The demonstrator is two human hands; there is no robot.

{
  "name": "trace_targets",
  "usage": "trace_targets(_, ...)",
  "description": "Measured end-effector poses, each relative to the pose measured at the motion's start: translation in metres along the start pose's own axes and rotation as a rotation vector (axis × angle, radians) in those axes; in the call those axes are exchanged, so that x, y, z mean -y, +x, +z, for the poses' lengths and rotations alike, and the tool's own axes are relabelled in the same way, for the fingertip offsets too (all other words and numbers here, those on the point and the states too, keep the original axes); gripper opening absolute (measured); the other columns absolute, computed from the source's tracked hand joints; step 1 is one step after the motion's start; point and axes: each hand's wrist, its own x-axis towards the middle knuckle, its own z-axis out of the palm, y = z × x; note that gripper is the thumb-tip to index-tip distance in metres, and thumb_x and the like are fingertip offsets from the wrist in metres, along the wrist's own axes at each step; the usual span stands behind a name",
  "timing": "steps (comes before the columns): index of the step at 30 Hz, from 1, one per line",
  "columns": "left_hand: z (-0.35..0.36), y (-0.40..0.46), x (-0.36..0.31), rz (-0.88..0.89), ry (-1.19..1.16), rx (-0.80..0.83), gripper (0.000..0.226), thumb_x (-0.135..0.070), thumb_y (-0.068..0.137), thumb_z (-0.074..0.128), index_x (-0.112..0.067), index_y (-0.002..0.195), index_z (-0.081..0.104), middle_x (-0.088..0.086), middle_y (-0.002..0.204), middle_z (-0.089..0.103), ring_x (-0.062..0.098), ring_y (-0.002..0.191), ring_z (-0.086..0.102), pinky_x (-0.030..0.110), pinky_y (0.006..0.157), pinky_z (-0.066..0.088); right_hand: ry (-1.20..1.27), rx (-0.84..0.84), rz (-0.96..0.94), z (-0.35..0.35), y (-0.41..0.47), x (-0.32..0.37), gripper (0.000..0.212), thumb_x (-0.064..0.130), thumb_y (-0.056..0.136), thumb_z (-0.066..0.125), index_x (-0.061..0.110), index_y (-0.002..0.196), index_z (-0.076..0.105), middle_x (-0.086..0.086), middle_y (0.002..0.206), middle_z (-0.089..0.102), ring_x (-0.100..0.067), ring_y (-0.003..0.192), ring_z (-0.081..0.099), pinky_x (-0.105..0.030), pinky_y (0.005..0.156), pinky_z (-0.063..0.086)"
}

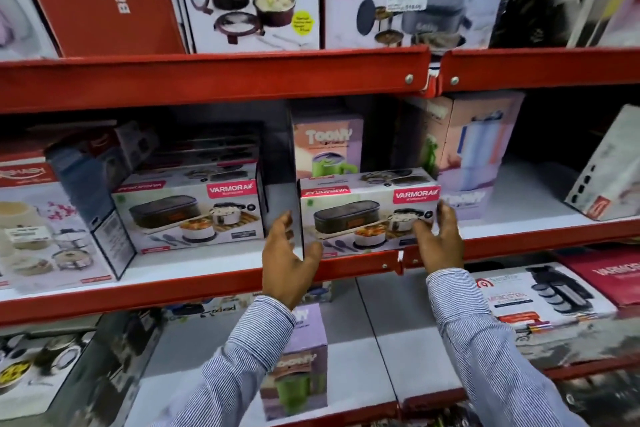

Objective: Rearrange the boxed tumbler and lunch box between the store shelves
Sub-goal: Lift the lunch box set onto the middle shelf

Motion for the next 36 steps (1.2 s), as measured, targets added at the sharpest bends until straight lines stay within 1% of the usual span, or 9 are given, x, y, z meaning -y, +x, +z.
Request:
trace_targets(3,0.004,0.001,-0.005,0.013,-0.055,-0.008,0.064,-0.014,0.087,0.072,-0.018,0.144,0.045,0.000,0.135,0.064,0.026,0.129,0.062,0.039,0.108,0.051,0.019,0.056,-0.013,0.000,0.005,0.006,0.043,0.010,0.083,0.068,0.014,0.125,0.058,-0.008,0.118,0.069,-0.032,0.114,0.064,-0.043,0.102,0.048)
trace_targets(5,-0.001,-0.001,-0.009,0.052,-0.066,-0.067,0.065,-0.013,0.085,0.073,-0.021,0.144,0.047,-0.001,0.137,0.064,0.025,0.128,0.062,0.041,0.110,0.051,0.036,0.030,-0.071,-0.003,-0.004,0.015,0.040,0.012,0.082,0.070,0.021,0.121,0.062,-0.002,0.111,0.071,-0.028,0.110,0.066,-0.046,0.103,0.050)
trace_targets(8,-0.022,-0.005,-0.021,0.133,-0.059,-0.144,0.073,-0.020,0.085,0.074,-0.023,0.151,0.044,0.001,0.149,0.058,0.024,0.134,0.057,0.051,0.113,0.049,0.042,0.019,-0.185,-0.008,-0.022,0.037,0.041,0.022,0.080,0.068,0.032,0.119,0.063,0.011,0.106,0.073,-0.010,0.103,0.069,-0.031,0.092,0.053)
trace_targets(12,-0.066,-0.007,-0.040,0.201,-0.052,-0.285,0.072,-0.027,0.079,0.068,-0.023,0.148,0.050,0.004,0.142,0.064,0.024,0.127,0.063,0.052,0.108,0.053,0.102,0.063,-0.284,-0.003,-0.048,0.077,0.047,0.025,0.074,0.063,0.034,0.120,0.065,0.021,0.106,0.070,0.013,0.098,0.064,-0.006,0.083,0.050)
trace_targets(16,-0.107,-0.009,-0.039,0.216,-0.041,-0.365,0.068,-0.018,0.082,0.072,-0.023,0.147,0.051,-0.002,0.139,0.066,0.013,0.124,0.064,0.044,0.105,0.055,0.114,0.158,-0.328,0.019,-0.070,0.097,0.050,0.027,0.076,0.063,0.026,0.125,0.065,0.014,0.113,0.072,0.004,0.105,0.065,-0.016,0.087,0.053)
trace_targets(20,-0.143,-0.016,-0.024,0.181,-0.030,-0.459,0.067,-0.026,0.076,0.070,-0.031,0.140,0.051,-0.011,0.130,0.066,-0.009,0.113,0.062,0.027,0.096,0.050,0.055,0.239,-0.347,0.053,-0.090,0.099,0.051,0.010,0.084,0.067,0.021,0.133,0.060,0.006,0.120,0.071,-0.004,0.107,0.066,-0.008,0.085,0.050)
trace_targets(25,-0.190,-0.018,0.010,0.099,-0.001,-0.495,0.065,-0.016,0.078,0.076,-0.030,0.137,0.052,-0.006,0.128,0.069,0.002,0.113,0.068,0.032,0.097,0.055,0.037,0.380,-0.329,0.105,-0.126,0.102,0.061,0.014,0.083,0.069,0.018,0.141,0.050,0.009,0.128,0.061,-0.012,0.116,0.060,-0.028,0.097,0.050)
trace_targets(30,-0.220,-0.015,0.045,-0.032,0.078,-0.460,0.069,-0.006,0.084,0.075,-0.017,0.147,0.046,0.004,0.139,0.051,0.024,0.121,0.058,0.046,0.107,0.051,0.000,0.485,-0.283,0.146,-0.146,0.095,0.063,0.011,0.082,0.068,0.022,0.141,0.048,0.030,0.116,0.054,0.006,0.105,0.057,0.000,0.081,0.044)
trace_targets(36,-0.232,-0.018,0.073,-0.089,0.211,-0.411,0.072,-0.014,0.084,0.078,-0.010,0.149,0.045,0.015,0.147,0.053,0.029,0.126,0.055,0.049,0.106,0.051,-0.068,0.542,-0.217,0.168,-0.155,0.079,0.065,0.010,0.081,0.068,0.017,0.142,0.046,0.015,0.115,0.057,-0.007,0.108,0.057,-0.021,0.093,0.047)
